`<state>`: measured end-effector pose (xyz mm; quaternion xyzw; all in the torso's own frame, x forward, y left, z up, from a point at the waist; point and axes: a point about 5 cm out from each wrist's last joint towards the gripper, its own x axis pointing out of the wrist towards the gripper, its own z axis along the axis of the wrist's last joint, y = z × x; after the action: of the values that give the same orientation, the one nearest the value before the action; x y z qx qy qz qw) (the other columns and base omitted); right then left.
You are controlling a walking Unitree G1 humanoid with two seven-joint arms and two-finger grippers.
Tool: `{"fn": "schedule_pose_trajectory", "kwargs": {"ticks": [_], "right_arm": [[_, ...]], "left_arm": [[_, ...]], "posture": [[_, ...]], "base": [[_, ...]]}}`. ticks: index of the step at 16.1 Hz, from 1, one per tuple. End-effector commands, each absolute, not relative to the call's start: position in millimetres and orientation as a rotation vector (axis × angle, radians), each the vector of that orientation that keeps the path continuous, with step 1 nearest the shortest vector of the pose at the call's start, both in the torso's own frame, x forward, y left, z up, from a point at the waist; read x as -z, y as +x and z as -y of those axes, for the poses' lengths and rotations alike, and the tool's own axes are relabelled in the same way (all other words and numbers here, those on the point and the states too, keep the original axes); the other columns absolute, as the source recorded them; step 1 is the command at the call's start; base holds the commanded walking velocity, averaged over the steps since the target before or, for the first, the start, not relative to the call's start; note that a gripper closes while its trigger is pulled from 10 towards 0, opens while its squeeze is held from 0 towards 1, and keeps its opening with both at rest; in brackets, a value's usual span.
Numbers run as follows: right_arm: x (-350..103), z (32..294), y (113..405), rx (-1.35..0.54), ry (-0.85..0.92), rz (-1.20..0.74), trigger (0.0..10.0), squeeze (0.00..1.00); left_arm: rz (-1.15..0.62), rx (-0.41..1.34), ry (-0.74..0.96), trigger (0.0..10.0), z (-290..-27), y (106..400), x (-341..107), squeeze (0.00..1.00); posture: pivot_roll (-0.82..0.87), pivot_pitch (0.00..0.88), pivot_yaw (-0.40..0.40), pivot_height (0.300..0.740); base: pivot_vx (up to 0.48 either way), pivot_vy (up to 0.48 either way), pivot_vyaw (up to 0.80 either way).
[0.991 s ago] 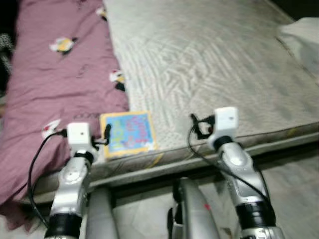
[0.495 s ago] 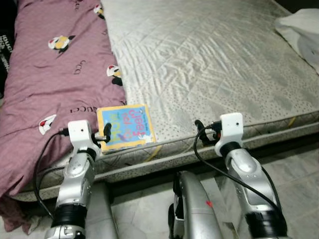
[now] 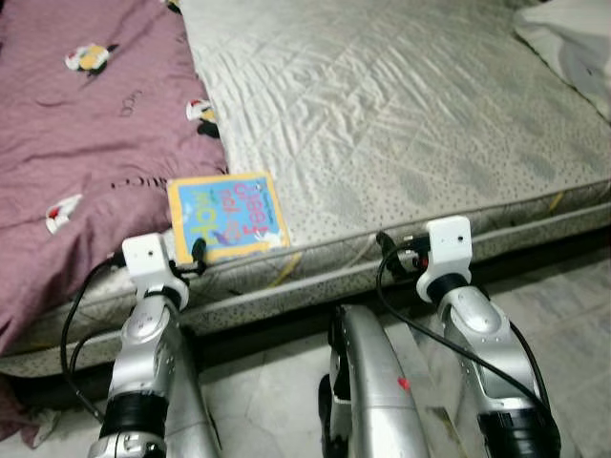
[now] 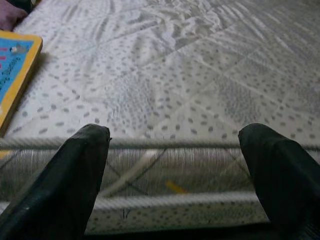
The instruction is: Clean up the room
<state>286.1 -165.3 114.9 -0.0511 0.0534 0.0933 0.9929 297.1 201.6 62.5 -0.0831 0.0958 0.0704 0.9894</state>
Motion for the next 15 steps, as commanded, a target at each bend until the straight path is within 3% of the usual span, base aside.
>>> {"fn": "schedule_pose_trajectory", "kwargs": {"ticks": [1, 11, 15], "right_arm": [[-121.9, 169.5, 281.4, -0.189, -0.089, -0.090, 10.0, 0.00], [-131.6, 182.5, 260.2, -0.187, -0.145, -0.087, 10.0, 0.00], [-138.2, 192.6, 259.4, -0.159, -0.167, -0.083, 10.0, 0.00]], "left_arm": [[-0.196, -0.160, -0.171, 10.0, -206.0, 295.8, -60.6, 0.00], [-0.186, -0.051, -0.276, 10.0, -199.0, 321.0, -64.8, 0.00], [-0.238, 0.060, -0.429, 10.0, -188.8, 322.3, -53.3, 0.00]], "posture": [[-0.08, 0.197, -0.080, 0.472], [-0.16, 0.193, -0.086, 0.472], [-0.19, 0.184, -0.084, 0.472]], "base": [[0.000, 0.000, 0.00], [0.000, 0.000, 0.00], [0.000, 0.000, 0.00]]}}
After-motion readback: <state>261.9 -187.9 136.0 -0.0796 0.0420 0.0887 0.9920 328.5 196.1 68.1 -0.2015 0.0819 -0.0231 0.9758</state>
